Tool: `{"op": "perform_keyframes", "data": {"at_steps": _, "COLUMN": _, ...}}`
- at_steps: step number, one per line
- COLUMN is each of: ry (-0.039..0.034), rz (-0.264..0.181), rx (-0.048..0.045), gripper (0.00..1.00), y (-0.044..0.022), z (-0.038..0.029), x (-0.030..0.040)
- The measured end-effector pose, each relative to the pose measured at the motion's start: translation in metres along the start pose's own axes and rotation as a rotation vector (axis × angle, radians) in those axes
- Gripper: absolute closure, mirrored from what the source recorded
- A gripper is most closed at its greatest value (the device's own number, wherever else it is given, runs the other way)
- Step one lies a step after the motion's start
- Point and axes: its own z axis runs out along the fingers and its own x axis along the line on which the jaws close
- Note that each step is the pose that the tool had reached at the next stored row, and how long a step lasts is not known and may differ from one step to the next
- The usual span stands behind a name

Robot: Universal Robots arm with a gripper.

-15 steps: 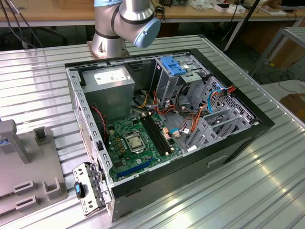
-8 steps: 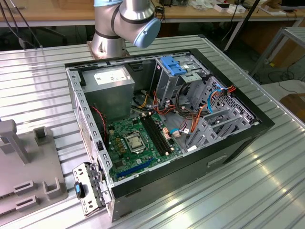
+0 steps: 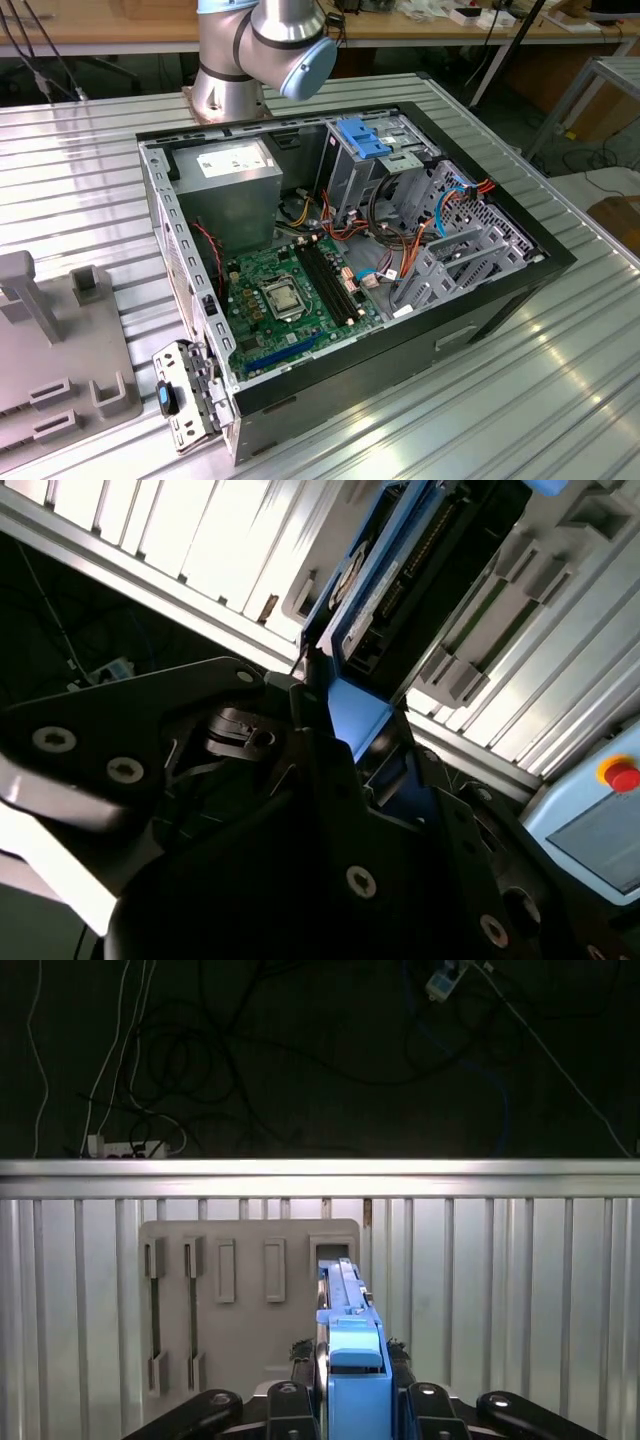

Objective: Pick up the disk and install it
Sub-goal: 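Pick up the disk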

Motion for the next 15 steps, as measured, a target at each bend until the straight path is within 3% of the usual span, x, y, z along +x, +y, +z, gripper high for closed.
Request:
{"op": "perform_keyframes", "data": {"at_steps": 2, "ry": 0.0, "rz": 0.0, "rx": 0.0, "gripper": 0.63, "y": -0.0003, "z": -0.0083, "x": -0.0001}}
{"op": "perform_keyframes", "data": {"at_steps": 6, "ry": 0.0, "rz": 0.0, "rx": 0.0, "gripper": 0.63, "y": -0.0007, "z": -0.0189, "x": -0.0002}}
{"op": "perform_keyframes", "data": {"at_steps": 9, "ry": 0.0, "rz": 0.0, "rx": 0.0, "gripper": 0.63, "y": -0.0014, "z": -0.0355, "x": -0.0004}}
{"op": "perform_keyframes", "data": {"at_steps": 11, "ry": 0.0, "rz": 0.0, "rx": 0.0, "gripper": 0.63, "y": -0.0016, "z": -0.0417, "x": -0.0005}}
{"op": "perform_keyframes", "data": {"at_steps": 12, "ry": 0.0, "rz": 0.0, "rx": 0.0, "gripper": 0.63, "y": -0.0022, "z": -0.0569, "x": -0.0007}}
{"op": "perform_keyframes", "data": {"at_steps": 15, "ry": 0.0001, "rz": 0.0, "rx": -0.0001, "gripper": 0.63, "y": -0.0028, "z": -0.0702, "x": -0.0009}}
